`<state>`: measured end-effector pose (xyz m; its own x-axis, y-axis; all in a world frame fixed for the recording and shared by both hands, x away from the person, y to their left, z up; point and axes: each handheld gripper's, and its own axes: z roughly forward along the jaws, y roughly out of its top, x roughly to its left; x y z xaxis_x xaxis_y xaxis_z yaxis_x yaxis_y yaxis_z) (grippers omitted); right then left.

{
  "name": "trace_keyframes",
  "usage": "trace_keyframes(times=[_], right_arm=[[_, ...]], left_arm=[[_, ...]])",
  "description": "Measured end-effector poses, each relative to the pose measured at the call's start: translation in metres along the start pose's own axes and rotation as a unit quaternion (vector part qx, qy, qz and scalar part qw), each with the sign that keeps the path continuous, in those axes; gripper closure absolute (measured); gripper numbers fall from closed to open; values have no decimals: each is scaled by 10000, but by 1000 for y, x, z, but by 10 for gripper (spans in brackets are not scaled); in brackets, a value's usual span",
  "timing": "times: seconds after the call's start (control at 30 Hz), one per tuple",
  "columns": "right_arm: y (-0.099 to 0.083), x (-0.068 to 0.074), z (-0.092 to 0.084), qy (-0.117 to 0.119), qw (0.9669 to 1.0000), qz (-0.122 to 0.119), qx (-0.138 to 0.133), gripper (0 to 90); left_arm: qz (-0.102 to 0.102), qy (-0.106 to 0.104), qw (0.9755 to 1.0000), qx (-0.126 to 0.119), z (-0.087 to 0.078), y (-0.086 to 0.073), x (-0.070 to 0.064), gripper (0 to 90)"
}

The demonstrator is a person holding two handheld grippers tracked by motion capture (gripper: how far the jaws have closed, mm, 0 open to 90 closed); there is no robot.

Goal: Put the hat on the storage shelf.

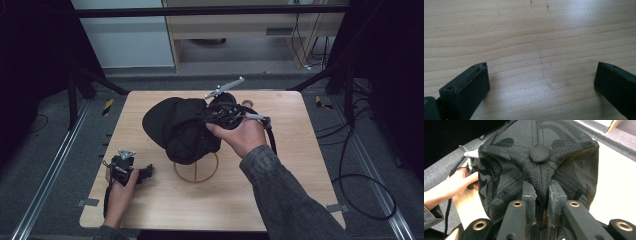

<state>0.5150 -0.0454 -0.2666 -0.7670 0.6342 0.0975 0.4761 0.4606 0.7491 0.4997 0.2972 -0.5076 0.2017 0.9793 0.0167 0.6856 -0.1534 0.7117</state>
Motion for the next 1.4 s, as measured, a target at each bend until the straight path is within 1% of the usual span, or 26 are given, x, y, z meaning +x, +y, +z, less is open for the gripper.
trace_keyframes(times=[0.07, 0.2, 0.3, 0.5, 0.6, 0.67, 0.73, 0.83, 0.87, 1.17, 1.37, 1.4], right_arm=[[0, 0, -1, 10, 10000, 10, -16, 748], [0, -2, -3, 44, 9999, 94, -69, 665], [0, -2, -5, 66, 9998, 152, -114, 634], [-2, -5, -14, 80, 9996, 207, -192, 618], [-4, -8, -23, 45, 9994, 230, -239, 619], [-5, -10, -26, 45, 9994, 236, -255, 619], [-8, -14, -33, 20, 9992, 275, -307, 620], [-9, -16, -37, -3, 9991, 304, -308, 620], [-11, -19, -42, -15, 9988, 338, -341, 622], [-16, -25, -54, -39, 9983, 386, -428, 613], [-21, -28, -64, -93, 9976, 441, -526, 575], [-22, -30, -67, -127, 9973, 454, -561, 554]], left_arm=[[0, 0, 10000, 0, 0, 0, 0, 0], [-6, 2, 10000, -5, 0, 0, 0, 0], [-6, 1, 10000, -7, 0, 0, 0, 0], [-7, 2, 10000, -5, 0, 0, 0, 0], [-8, 1, 10000, -7, 0, 0, 0, 0], [-8, 2, 10000, -6, 0, 0, 0, 0], [-6, 2, 10000, -6, 0, 0, 0, 0], [-6, 1, 10000, -5, 0, 0, 0, 0], [-8, 0, 10000, -12, 0, 0, 0, 0], [-9, 1, 10000, -17, 0, 0, 0, 0], [-7, 2, 10000, -16, 0, 0, 0, 0], [-7, 2, 10000, -16, 0, 0, 0, 0]])
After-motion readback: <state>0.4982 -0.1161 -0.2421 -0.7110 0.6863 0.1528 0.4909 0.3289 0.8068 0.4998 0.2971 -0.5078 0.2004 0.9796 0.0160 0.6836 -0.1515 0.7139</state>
